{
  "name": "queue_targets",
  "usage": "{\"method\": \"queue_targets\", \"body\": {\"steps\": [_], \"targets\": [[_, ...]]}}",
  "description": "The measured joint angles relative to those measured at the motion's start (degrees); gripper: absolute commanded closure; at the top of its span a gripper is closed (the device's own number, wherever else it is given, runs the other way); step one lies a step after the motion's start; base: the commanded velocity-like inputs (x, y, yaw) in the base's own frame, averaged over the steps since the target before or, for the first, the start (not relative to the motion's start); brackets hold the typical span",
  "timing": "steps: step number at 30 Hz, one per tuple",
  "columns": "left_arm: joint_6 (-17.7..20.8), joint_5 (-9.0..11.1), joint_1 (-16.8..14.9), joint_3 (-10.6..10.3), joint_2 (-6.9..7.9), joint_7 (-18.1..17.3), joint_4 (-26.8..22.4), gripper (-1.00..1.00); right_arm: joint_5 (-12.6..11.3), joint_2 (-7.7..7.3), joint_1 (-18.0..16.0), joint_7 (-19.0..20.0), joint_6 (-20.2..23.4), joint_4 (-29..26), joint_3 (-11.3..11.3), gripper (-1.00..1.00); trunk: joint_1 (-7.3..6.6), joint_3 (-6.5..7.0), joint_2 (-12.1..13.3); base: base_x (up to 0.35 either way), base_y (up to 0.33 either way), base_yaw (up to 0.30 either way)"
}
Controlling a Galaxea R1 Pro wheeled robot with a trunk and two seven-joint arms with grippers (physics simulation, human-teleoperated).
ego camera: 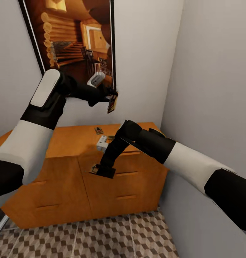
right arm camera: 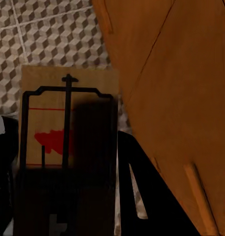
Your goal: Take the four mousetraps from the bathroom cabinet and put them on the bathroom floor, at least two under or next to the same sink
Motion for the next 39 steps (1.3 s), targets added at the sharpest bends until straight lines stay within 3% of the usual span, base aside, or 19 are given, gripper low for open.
{"method": "queue_targets", "body": {"steps": [3,8,11,12,13,15,18,21,24,25,27,29,30,34,35,37,38,39], "targets": [[0.0,0.05,0.06,-3.62,1.89,0.0,0.07,1.0,0.08,-2.76,0.04,0.02,0.0,-0.17,0.02,1.0,0.0,0.0,0.0,-0.334,0.0,0.0],[-0.02,0.17,0.2,-12.78,3.8,0.0,0.37,1.0,0.14,-7.06,0.07,0.2,0.01,-0.23,-0.03,1.0,0.0,0.0,0.0,-0.334,0.0,0.0],[0.0,0.18,0.26,-21.36,5.1,-0.01,0.42,1.0,0.23,-10.75,0.09,0.26,-0.14,-0.88,0.03,1.0,0.0,0.0,0.0,-0.335,0.0,0.0],[-0.01,0.2,0.26,-22.9,5.41,-0.03,0.43,1.0,0.09,-11.43,0.1,0.26,-0.12,-1.08,0.03,1.0,0.0,0.0,0.0,-0.335,0.0,0.0],[0.03,0.69,0.27,-27.15,6.38,-0.03,0.44,1.0,0.32,-13.3,0.19,0.27,-0.27,-1.79,0.01,1.0,0.0,0.0,0.01,-0.335,0.0,0.0],[-0.06,3.46,0.29,-32.07,7.81,-0.05,0.46,1.0,0.11,-15.79,0.27,0.26,-0.23,-3.31,-0.02,1.0,0.0,0.0,0.0,-0.335,0.0,0.0],[-0.19,10.96,0.34,-39.35,9.84,0.05,0.18,1.0,-0.12,-18.23,0.37,0.31,-0.14,-5.35,-0.03,1.0,0.0,0.0,0.0,-0.334,0.0,0.0],[-0.23,15.73,0.36,-47.85,12.58,0.06,-0.47,1.0,-0.33,-18.92,0.71,0.28,-0.12,-5.87,0.07,1.0,0.0,0.0,0.0,-0.306,0.0,0.0],[-0.32,17.69,0.38,-55.37,14.44,0.04,-2.11,1.0,-0.41,-19.01,2.37,0.17,-0.27,-5.89,0.13,1.0,-0.02,0.0,0.0,-0.119,0.0,0.0],[-0.33,17.9,0.38,-56.68,14.68,0.03,-2.53,1.0,-0.4,-19.0,2.79,0.13,-0.32,-5.9,0.13,1.0,-0.03,0.01,0.0,-0.054,0.0,0.0],[-0.4,19.39,0.39,-62.13,15.28,-0.02,-4.31,1.0,-0.35,-18.92,4.45,0.0,-0.47,-5.87,0.14,1.0,-0.03,0.0,0.0,-0.028,0.0,0.0],[-0.54,22.12,0.48,-68.23,15.54,-0.07,-5.82,1.0,-0.25,-18.83,6.19,-0.15,-0.55,-5.84,0.15,1.0,-0.03,0.0,0.0,-0.013,0.0,0.0],[-0.57,22.83,0.49,-69.89,15.58,-0.09,-6.14,1.0,-0.2,-18.82,6.69,-0.19,-0.58,-5.83,0.15,1.0,-0.04,0.0,0.0,-0.007,0.0,0.0],[-2.45,29.23,0.55,-81.75,15.71,-0.25,-7.98,1.0,0.01,-18.87,9.54,-0.54,-0.65,-5.82,0.07,1.0,-0.04,0.0,0.0,-0.002,0.0,0.0],[-5.13,31.52,0.63,-86.58,15.71,-0.38,-8.81,1.0,0.04,-18.95,10.11,-0.58,-0.64,-5.79,0.12,1.0,-0.03,-0.01,0.0,0.0,0.0,0.0],[-9.82,33.24,1.8,-92.42,15.54,-0.51,-9.96,1.0,0.06,-18.94,12.25,-0.65,-0.64,-5.71,0.25,1.0,-0.03,-0.01,0.0,0.0,0.0,0.0],[-23.99,32.28,5.48,-98.29,13.26,-0.42,-5.63,1.0,3.54,-18.55,16.65,-9.45,-2.04,-3.33,0.42,1.0,-0.04,0.03,0.0,0.0,0.0,0.0],[-26.69,32.46,14.58,-98.66,12.97,-0.43,-4.52,1.0,3.0,-18.45,25.03,-11.36,-1.93,-2.73,0.48,1.0,-0.04,0.0,0.0,0.0,0.0,0.0]]}}
